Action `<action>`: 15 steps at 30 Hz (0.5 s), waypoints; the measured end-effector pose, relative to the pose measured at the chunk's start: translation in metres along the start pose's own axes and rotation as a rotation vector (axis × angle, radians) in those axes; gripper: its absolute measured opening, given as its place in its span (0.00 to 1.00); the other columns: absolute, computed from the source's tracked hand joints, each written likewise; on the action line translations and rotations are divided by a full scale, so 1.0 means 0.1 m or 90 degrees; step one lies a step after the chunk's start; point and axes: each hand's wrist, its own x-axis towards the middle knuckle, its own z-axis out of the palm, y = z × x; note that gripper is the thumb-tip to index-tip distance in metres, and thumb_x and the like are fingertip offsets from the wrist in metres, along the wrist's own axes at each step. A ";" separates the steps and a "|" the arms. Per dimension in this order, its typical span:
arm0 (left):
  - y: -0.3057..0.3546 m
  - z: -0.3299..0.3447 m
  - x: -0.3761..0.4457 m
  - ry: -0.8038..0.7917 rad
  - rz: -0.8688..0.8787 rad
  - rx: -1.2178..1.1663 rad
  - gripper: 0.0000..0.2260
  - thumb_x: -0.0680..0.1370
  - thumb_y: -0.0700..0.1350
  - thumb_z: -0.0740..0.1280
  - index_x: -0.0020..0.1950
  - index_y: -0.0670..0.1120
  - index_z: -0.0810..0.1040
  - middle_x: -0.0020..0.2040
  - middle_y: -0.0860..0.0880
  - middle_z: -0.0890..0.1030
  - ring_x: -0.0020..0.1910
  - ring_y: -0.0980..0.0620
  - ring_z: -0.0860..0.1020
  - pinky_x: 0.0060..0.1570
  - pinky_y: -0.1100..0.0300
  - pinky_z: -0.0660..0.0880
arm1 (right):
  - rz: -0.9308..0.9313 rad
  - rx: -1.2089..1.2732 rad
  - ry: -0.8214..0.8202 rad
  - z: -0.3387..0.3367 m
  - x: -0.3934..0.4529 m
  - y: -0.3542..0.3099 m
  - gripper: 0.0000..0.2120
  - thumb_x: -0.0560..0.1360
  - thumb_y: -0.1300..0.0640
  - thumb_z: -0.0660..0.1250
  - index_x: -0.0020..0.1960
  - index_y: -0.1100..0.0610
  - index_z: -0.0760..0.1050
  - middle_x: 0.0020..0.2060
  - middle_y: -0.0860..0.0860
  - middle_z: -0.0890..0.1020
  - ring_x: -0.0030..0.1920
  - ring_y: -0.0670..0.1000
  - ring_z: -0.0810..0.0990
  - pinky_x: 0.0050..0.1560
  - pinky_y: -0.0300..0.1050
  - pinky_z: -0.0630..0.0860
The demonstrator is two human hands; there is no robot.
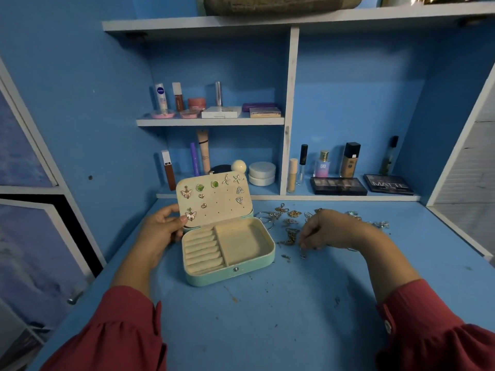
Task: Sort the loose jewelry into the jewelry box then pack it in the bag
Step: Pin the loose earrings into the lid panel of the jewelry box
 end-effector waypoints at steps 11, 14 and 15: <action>-0.02 -0.04 0.04 -0.029 0.003 0.002 0.12 0.78 0.33 0.64 0.57 0.46 0.78 0.34 0.49 0.81 0.24 0.57 0.66 0.26 0.67 0.67 | -0.081 0.186 0.181 0.15 0.12 -0.04 0.05 0.73 0.61 0.71 0.41 0.52 0.81 0.32 0.50 0.84 0.27 0.42 0.75 0.33 0.38 0.74; -0.02 -0.04 0.05 -0.029 0.001 0.009 0.12 0.78 0.34 0.64 0.56 0.47 0.79 0.36 0.47 0.82 0.25 0.57 0.66 0.27 0.67 0.67 | -0.113 0.247 0.207 0.28 0.22 -0.13 0.05 0.74 0.61 0.70 0.43 0.51 0.82 0.34 0.49 0.85 0.32 0.41 0.79 0.37 0.38 0.75; -0.01 -0.04 0.05 -0.030 0.001 0.011 0.12 0.78 0.34 0.64 0.56 0.47 0.79 0.36 0.48 0.82 0.25 0.57 0.66 0.27 0.67 0.67 | -0.121 0.252 0.212 0.32 0.26 -0.18 0.05 0.74 0.60 0.70 0.43 0.52 0.82 0.34 0.48 0.84 0.31 0.40 0.78 0.36 0.36 0.73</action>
